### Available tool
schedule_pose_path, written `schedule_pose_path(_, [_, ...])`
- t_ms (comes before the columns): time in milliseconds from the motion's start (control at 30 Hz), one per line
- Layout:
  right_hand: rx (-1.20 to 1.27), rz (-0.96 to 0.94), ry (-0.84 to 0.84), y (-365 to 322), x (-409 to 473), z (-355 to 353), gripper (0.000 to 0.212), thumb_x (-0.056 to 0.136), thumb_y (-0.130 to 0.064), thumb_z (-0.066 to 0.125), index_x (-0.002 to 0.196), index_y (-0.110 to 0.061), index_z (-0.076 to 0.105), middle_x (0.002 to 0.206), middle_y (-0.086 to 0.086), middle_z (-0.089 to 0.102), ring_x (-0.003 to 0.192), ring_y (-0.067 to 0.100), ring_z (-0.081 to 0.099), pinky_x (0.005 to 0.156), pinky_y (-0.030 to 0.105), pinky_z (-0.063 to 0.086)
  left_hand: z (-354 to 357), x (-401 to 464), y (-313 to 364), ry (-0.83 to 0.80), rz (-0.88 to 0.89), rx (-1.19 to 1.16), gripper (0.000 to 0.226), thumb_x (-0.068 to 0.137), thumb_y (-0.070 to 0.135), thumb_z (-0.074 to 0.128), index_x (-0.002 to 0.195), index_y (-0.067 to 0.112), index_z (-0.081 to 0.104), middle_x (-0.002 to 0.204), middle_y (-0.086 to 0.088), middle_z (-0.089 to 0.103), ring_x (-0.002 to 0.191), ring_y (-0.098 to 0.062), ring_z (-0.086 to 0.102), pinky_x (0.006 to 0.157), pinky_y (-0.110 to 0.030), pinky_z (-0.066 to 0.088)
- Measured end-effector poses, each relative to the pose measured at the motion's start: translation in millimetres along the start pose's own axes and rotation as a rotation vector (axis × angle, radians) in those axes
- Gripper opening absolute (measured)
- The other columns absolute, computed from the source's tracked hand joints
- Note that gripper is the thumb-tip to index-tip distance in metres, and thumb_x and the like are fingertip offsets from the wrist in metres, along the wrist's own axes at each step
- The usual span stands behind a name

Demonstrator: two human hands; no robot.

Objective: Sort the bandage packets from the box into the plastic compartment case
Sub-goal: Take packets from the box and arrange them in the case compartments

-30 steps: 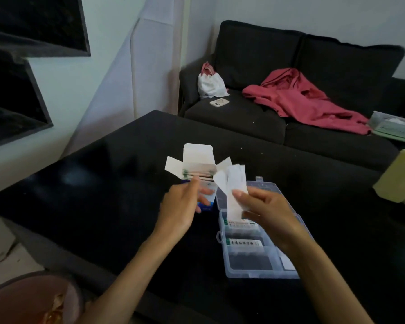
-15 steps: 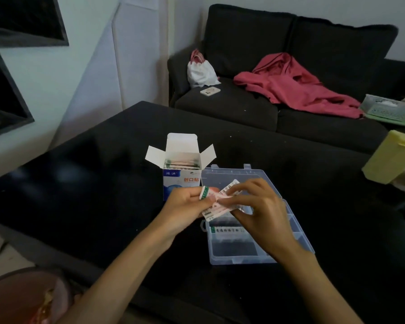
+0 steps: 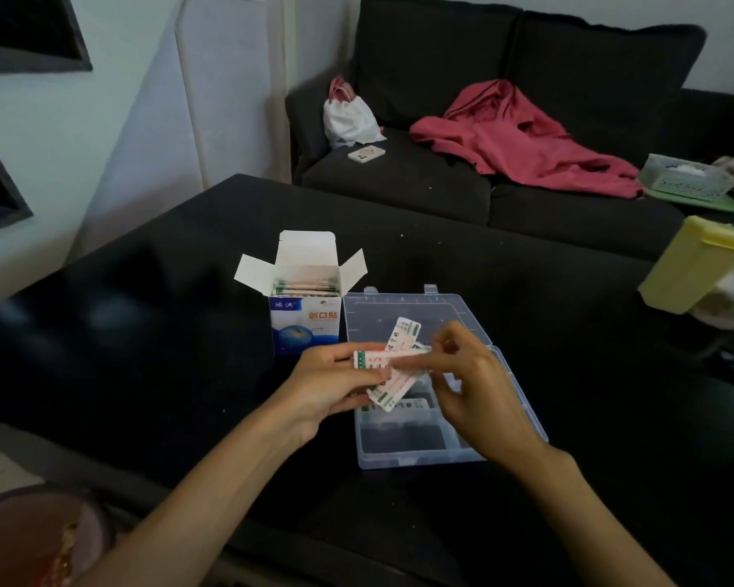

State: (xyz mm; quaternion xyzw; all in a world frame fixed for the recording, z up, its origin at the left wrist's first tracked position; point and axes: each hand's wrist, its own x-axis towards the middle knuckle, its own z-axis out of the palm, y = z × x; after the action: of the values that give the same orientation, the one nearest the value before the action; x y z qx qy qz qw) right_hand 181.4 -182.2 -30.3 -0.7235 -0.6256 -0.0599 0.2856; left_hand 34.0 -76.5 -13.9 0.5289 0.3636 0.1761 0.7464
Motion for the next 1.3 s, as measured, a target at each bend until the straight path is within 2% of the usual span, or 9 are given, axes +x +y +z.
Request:
schedule_pose_path(67, [0.23, 0.197, 0.041, 0, 2, -5, 0.052, 0.085, 0.003, 0.056, 0.122, -0.034, 0.056, 0.106, -0.01, 0.044, 0.091, 0.001, 0.048, 0.069, 0.014, 0.048, 2, 2, 1, 0.025, 0.033, -0.023, 0.03, 0.077, -0.002, 0.07, 0.099, 0.018, 0.069, 0.084, -0.002, 0.075, 0.074, -0.01, 0.072, 0.057, -0.02, 0.056])
schedule_pose_path(133, [0.542, 0.502, 0.099, 0, 7, -13, 0.048, 0.089, -0.016, 0.059, 0.131, -0.033, 0.044, 0.109, -0.011, 0.046, 0.095, 0.005, 0.053, 0.068, 0.019, 0.05, 5, 3, 2, 0.038, 0.066, -0.016, 0.03, 0.078, -0.003, 0.07, 0.1, 0.018, 0.068, 0.086, -0.002, 0.075, 0.074, -0.01, 0.072, 0.057, -0.019, 0.056])
schedule_pose_path(233, [0.937, 0.857, -0.214, -5, 13, -23, 0.059, 0.082, -0.048, 0.058, 0.134, -0.025, 0.04, 0.108, 0.002, 0.058, 0.086, 0.014, 0.061, 0.068, 0.026, 0.052, 6, 3, 3, -0.01, 0.082, 0.073, 0.029, 0.08, 0.002, 0.069, 0.102, 0.021, 0.068, 0.086, 0.002, 0.075, 0.076, -0.008, 0.071, 0.058, -0.019, 0.055])
schedule_pose_path(300, [0.952, 0.797, -0.363, -5, 11, -21, 0.056, 0.083, -0.04, 0.06, 0.134, -0.031, 0.036, 0.109, 0.009, 0.062, 0.081, 0.014, 0.063, 0.068, 0.024, 0.053, 8, 3, 4, -0.068, 0.055, 0.15, 0.026, 0.082, 0.008, 0.069, 0.098, 0.027, 0.069, 0.083, 0.005, 0.075, 0.075, -0.005, 0.071, 0.058, -0.017, 0.054])
schedule_pose_path(400, [0.933, 0.675, -0.328, -1, 9, -18, 0.038, 0.087, -0.026, 0.06, 0.123, -0.03, 0.05, 0.105, 0.008, 0.064, 0.076, 0.009, 0.068, 0.059, 0.018, 0.051, 9, 4, 3, -0.115, 0.022, 0.201, 0.023, 0.082, 0.014, 0.07, 0.094, 0.032, 0.069, 0.086, 0.005, 0.074, 0.079, -0.006, 0.07, 0.061, -0.018, 0.053])
schedule_pose_path(533, [0.904, 0.62, -0.15, -3, 9, -12, 0.014, 0.088, -0.017, 0.062, 0.1, -0.022, 0.065, 0.092, 0.001, 0.068, 0.072, 0.004, 0.068, 0.054, 0.012, 0.049, 8, 5, 2, -0.113, 0.017, 0.111, 0.031, 0.079, 0.013, 0.072, 0.105, 0.028, 0.066, 0.096, 0.0, 0.072, 0.086, -0.012, 0.071, 0.064, -0.022, 0.055])
schedule_pose_path(700, [0.815, 0.587, 0.142, -9, 10, -7, 0.018, 0.082, -0.014, 0.068, 0.1, -0.017, 0.068, 0.094, -0.006, 0.067, 0.08, 0.007, 0.069, 0.057, 0.017, 0.053, 5, 3, 4, -0.13, 0.001, 0.035, 0.037, 0.079, 0.004, 0.069, 0.109, 0.024, 0.06, 0.095, -0.004, 0.074, 0.085, -0.014, 0.072, 0.066, -0.022, 0.058])
schedule_pose_path(1133, [0.99, 0.571, -0.13, -3, 12, -12, 0.026, 0.076, -0.007, 0.072, 0.096, -0.022, 0.067, 0.088, -0.002, 0.073, 0.078, 0.011, 0.071, 0.059, 0.017, 0.054, -1, 5, 2, 0.014, 0.236, 0.152, 0.009, 0.089, 0.02, 0.061, 0.089, 0.029, 0.062, 0.076, 0.009, 0.072, 0.075, -0.001, 0.07, 0.061, -0.014, 0.054])
schedule_pose_path(1300, [0.662, 0.471, -0.228, 5, 12, -5, 0.021, 0.078, -0.014, 0.072, 0.093, -0.027, 0.063, 0.097, -0.004, 0.066, 0.081, 0.011, 0.069, 0.061, 0.02, 0.056, -8, 9, -4, 0.023, 0.361, 0.654, 0.023, 0.09, 0.04, 0.056, 0.112, 0.036, 0.057, 0.095, 0.017, 0.063, 0.086, 0.006, 0.06, 0.069, -0.016, 0.051])
